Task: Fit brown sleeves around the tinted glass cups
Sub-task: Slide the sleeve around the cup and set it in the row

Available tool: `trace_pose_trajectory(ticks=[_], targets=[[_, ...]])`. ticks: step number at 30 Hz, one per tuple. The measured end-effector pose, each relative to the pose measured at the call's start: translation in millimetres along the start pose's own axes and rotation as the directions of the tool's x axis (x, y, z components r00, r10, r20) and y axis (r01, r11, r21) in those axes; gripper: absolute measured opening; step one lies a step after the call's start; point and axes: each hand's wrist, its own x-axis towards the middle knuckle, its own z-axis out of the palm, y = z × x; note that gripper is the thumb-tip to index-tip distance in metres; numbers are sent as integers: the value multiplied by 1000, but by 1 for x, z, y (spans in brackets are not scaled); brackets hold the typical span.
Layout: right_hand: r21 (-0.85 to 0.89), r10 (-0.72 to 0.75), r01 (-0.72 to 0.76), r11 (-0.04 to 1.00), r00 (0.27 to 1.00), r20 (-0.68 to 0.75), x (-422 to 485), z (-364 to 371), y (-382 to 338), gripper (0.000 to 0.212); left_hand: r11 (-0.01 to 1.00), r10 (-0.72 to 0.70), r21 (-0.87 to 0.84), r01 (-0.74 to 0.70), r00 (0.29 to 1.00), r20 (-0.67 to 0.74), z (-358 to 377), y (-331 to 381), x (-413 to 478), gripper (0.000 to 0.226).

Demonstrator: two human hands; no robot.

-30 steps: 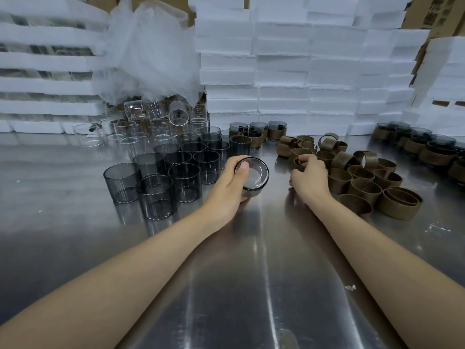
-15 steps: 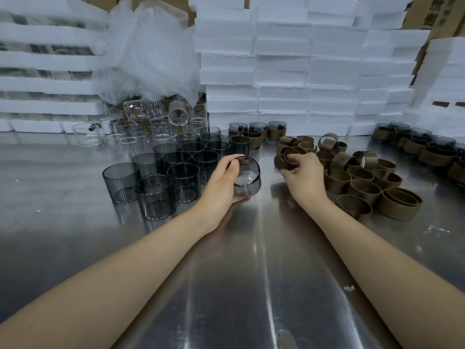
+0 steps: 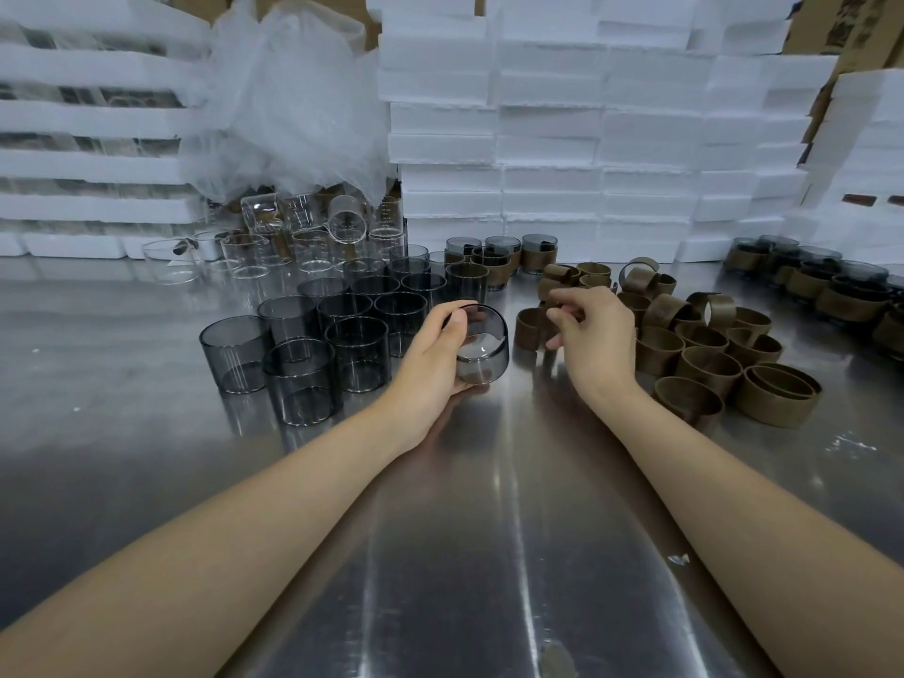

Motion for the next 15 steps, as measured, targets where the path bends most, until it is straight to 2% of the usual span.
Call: trace_pose_trajectory(ticks=[3,7,11,15], targets=[[63,-42,42,997,999,-10,1,1,-4,28,1000,-3,1,3,1000,-7,0,0,1,22],[113,-152,146,983,987,45,-3,7,-12,18,1000,26,2,-26,999,-43,1,0,0,23],[155,-292,277,948,952,88,-12,8,-21,11,994,81,76,-76,994,-72,4,3,-3,25],[302,-321,266,916,934,153,-15,6,-29,11,994,82,82,-74,992,-95,2,2,-3,28]])
